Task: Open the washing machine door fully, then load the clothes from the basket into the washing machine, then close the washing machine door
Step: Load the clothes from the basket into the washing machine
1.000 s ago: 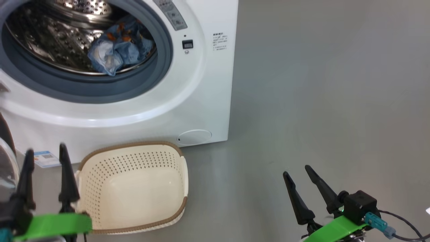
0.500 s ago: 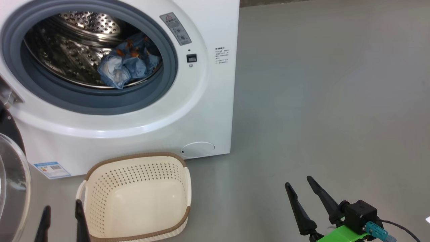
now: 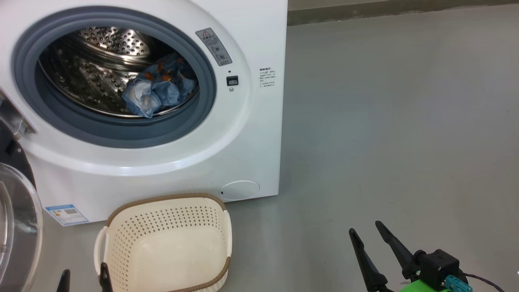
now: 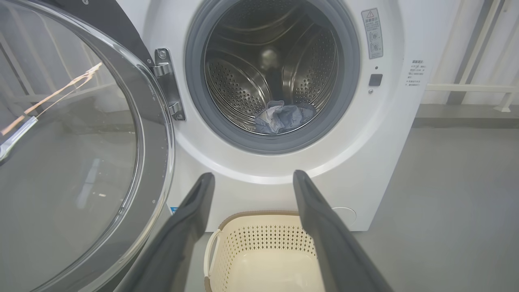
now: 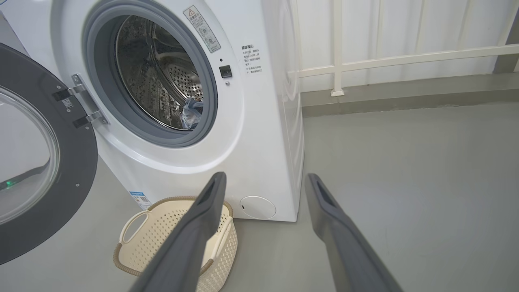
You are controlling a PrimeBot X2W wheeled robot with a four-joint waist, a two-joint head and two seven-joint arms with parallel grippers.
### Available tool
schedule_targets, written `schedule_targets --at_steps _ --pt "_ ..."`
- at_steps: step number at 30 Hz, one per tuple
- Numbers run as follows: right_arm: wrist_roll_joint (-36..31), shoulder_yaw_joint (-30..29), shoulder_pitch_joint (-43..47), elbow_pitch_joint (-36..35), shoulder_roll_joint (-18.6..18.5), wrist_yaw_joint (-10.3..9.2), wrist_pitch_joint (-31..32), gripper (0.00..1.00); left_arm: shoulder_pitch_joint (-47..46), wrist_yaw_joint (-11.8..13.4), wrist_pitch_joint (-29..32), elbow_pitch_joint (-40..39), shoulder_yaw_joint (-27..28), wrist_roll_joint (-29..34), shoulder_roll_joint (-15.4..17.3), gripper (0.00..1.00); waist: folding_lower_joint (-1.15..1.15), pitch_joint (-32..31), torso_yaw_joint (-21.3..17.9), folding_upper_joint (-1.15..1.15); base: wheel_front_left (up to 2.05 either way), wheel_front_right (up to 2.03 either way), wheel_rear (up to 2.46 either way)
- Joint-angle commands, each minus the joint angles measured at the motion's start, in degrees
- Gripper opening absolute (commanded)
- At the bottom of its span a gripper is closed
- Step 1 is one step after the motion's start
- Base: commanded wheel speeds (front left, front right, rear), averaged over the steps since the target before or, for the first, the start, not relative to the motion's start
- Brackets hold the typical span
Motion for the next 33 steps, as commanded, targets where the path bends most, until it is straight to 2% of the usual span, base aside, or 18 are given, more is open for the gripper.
schedule_targets --at_steps 1,33 --pt "-0.80 1.45 -0.59 -1.62 -0.23 0.09 -0.28 1.00 -0.90 0.31 -0.36 -1.27 1.56 0.43 0.05 1.00 0.00 -0.07 0.03 0.00 0.00 0.00 0.00" --pt "-1.53 0.16 -1.06 -2.17 0.39 0.09 -0.28 1.00 -1.76 1.72 -0.36 -0.54 0.39 -0.75 -0.03 1.00 0.00 1.04 0.60 0.00 0.00 0.00 0.00"
